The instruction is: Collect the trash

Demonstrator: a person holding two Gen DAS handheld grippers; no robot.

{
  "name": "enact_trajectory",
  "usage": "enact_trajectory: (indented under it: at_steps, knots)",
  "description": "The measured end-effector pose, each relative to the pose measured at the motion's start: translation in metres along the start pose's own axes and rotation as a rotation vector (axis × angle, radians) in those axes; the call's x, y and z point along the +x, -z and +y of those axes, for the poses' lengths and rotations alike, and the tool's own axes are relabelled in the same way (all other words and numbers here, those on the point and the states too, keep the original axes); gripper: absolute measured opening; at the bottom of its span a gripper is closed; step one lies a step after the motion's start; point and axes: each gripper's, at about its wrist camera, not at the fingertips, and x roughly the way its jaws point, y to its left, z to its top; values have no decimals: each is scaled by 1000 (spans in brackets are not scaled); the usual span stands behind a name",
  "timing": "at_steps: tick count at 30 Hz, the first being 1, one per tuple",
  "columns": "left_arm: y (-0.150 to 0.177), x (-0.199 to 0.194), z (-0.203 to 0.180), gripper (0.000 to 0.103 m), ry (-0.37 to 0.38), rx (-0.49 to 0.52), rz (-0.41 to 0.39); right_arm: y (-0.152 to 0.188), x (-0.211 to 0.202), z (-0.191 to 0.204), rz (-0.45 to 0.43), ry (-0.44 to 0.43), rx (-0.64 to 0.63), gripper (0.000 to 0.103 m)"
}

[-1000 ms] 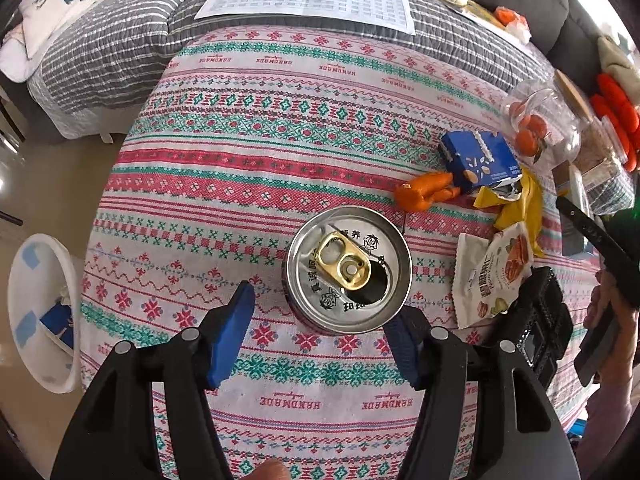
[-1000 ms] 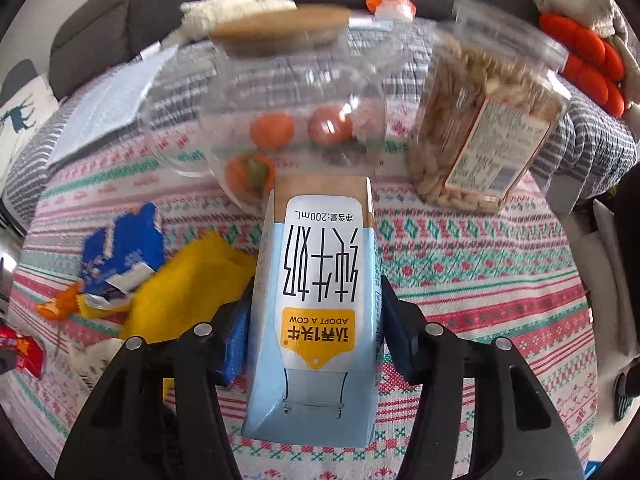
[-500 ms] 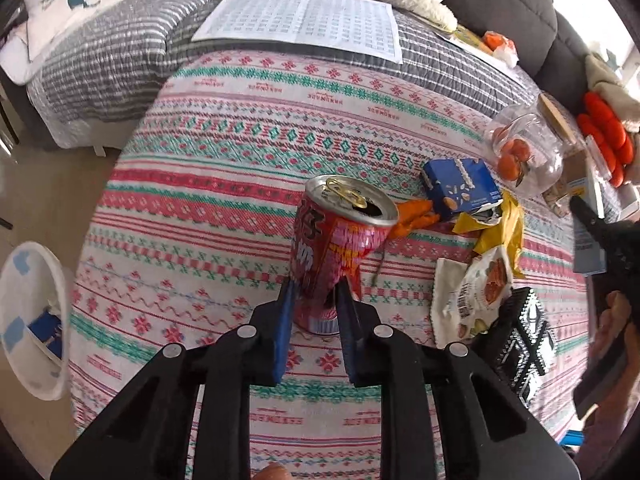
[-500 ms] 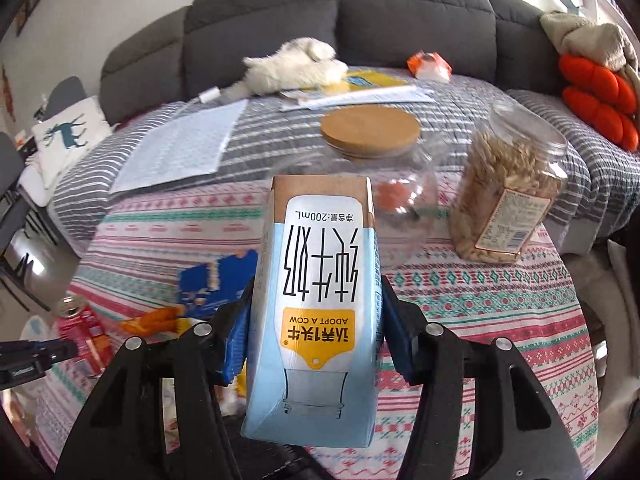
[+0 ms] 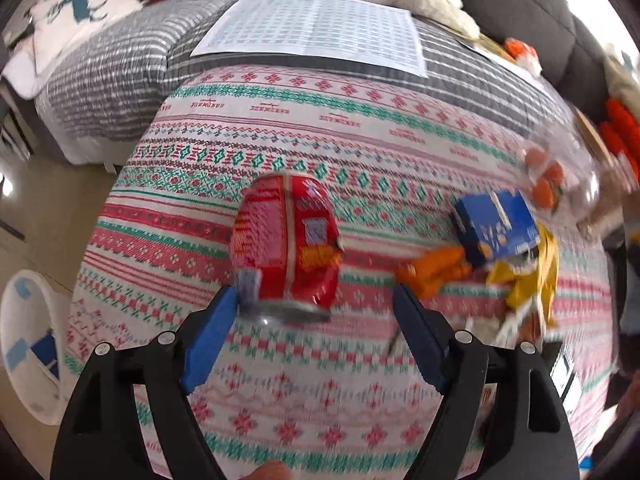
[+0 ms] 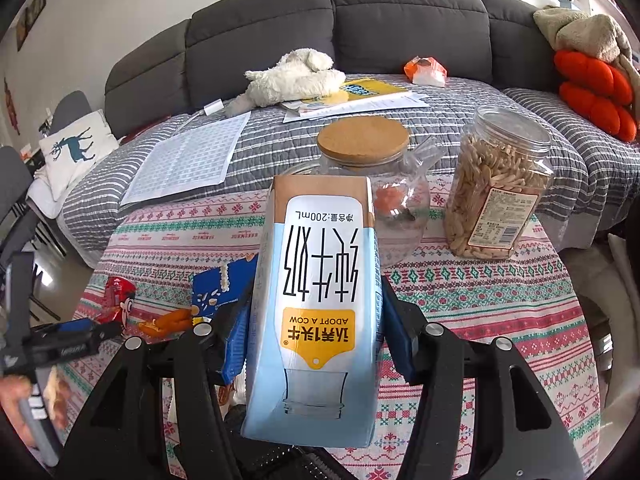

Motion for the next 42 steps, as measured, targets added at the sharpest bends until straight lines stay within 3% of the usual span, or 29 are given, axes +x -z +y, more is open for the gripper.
enact_trajectory:
  at_steps: [7,8,9,13,18,29,42]
  knots:
    - [-14,33,12,78,-46,-41,43,-2,5,2,3,-7,2,54]
    - [-14,37,13,75,-43,-46,50,-2,5,3,4,-7,0,54]
    - [-14,39,14,63,-28,-51,56,-3,6,4,4,-8,-3,54]
    - [-13,35,12,60,-12,-48,53,-4,7,7,3,-16,-6,54]
    - [-8,13,8,60,-40,-27,-4,-5,2,18,-10,-29,-21,54]
    - [1,-50,42,60,-42,-112,-141,-1,-14,55,-40,-60,-70,54]
    - [33,-117,143,60,-135,-220,-236,22,-36,143,-68,-148,-218,54]
